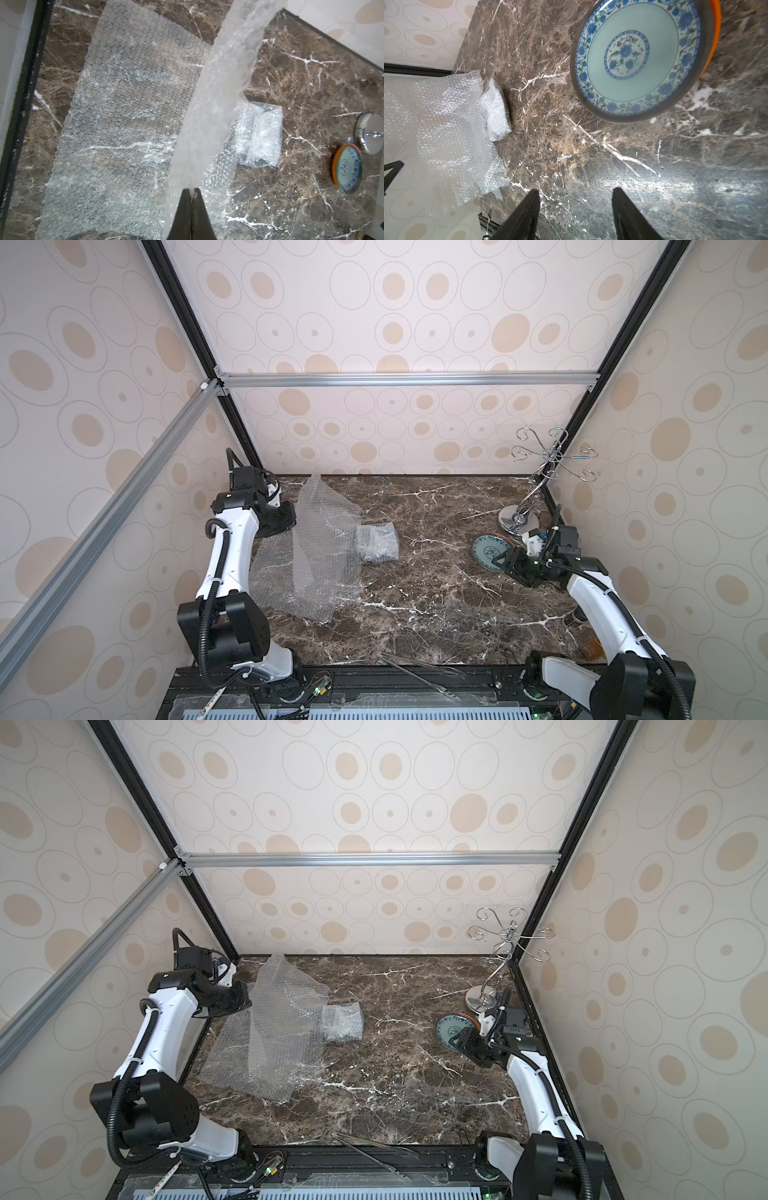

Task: Unpack dinner plates from bubble wrap
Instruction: Place the bubble wrap at the center of the board.

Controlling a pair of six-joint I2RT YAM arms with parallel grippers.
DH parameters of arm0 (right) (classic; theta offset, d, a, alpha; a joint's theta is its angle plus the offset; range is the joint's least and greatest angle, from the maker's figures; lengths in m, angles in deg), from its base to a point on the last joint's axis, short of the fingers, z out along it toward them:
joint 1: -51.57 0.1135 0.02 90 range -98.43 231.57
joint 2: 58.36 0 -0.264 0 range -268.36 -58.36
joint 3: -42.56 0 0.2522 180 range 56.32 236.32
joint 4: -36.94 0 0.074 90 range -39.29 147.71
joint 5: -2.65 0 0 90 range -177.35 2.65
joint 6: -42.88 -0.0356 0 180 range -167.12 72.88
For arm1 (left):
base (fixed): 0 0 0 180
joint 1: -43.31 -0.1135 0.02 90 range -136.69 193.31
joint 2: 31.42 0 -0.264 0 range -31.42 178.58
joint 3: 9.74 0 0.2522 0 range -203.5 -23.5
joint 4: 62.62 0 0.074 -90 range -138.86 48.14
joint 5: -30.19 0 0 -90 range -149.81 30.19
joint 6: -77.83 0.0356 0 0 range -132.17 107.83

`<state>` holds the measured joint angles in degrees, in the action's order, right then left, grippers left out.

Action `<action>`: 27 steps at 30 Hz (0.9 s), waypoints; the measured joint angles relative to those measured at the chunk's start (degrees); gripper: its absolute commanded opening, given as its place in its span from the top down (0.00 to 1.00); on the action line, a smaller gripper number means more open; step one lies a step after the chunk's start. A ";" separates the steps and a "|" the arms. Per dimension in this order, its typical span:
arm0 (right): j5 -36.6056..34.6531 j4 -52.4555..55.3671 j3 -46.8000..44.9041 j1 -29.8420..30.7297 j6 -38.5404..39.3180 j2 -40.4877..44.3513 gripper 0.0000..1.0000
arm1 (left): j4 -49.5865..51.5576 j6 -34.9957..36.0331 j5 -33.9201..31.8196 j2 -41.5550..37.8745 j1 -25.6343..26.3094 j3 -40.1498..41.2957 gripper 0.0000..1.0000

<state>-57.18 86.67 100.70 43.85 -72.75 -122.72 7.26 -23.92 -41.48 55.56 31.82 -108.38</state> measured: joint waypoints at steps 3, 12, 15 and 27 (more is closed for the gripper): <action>-0.96 0.11 -0.63 0.66 0.09 0.11 0.41 | 0.04 -0.24 -3.45 0.59 0.00 0.02 0.49; -4.96 1.84 -0.04 6.45 1.66 -1.16 0.38 | 0.72 -2.54 -10.21 0.68 -0.04 -4.20 0.01; -5.68 1.99 2.14 11.10 1.75 -4.37 0.36 | -0.39 -3.76 -9.94 -0.37 -0.04 -6.69 0.01; -6.78 -1.14 22.91 32.89 1.70 -25.57 0.35 | -23.58 -13.79 5.92 -22.69 0.63 21.05 0.00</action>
<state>-63.95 85.53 123.61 76.74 -71.04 -148.29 -16.33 -37.71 -35.56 32.87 32.46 -87.33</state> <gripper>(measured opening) 0.654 0.996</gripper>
